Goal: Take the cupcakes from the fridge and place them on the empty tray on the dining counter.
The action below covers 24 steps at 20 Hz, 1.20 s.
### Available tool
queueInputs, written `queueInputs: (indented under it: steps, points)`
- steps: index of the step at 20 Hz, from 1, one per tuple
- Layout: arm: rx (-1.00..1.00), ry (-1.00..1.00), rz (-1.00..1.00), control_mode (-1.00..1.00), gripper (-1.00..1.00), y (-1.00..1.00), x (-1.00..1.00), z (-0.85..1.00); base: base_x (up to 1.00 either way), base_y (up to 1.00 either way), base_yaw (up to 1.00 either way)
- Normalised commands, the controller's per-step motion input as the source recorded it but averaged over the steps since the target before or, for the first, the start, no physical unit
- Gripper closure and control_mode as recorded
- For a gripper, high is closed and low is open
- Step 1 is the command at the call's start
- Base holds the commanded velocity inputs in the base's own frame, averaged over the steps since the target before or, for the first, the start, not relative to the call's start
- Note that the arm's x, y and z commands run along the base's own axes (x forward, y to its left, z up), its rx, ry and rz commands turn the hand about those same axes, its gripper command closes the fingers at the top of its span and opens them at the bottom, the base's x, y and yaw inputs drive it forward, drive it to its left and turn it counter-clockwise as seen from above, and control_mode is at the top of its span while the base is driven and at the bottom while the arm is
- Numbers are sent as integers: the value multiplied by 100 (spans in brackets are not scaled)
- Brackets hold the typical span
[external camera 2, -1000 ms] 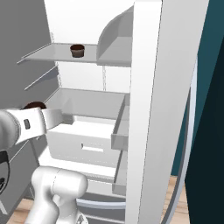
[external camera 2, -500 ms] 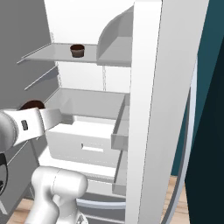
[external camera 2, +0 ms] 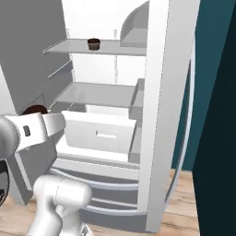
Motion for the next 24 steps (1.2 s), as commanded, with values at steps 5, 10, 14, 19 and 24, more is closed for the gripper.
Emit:
queueInputs:
  steps: [5, 10, 14, 19, 24]
  points:
    - [0, 0, 0, 100, 100, 0, 0, 0, -88, 0, 0]
    - [0, 0, 0, 100, 100, 0, 0, 0, -59, -2, 6]
    - [0, 0, 0, 100, 100, 0, 0, 0, -41, -3, 39]
    - [0, 0, 0, 100, 100, 0, 0, 0, -27, -6, 60]
    - [0, 0, 0, 100, 100, 0, 0, 0, -16, -16, 74]
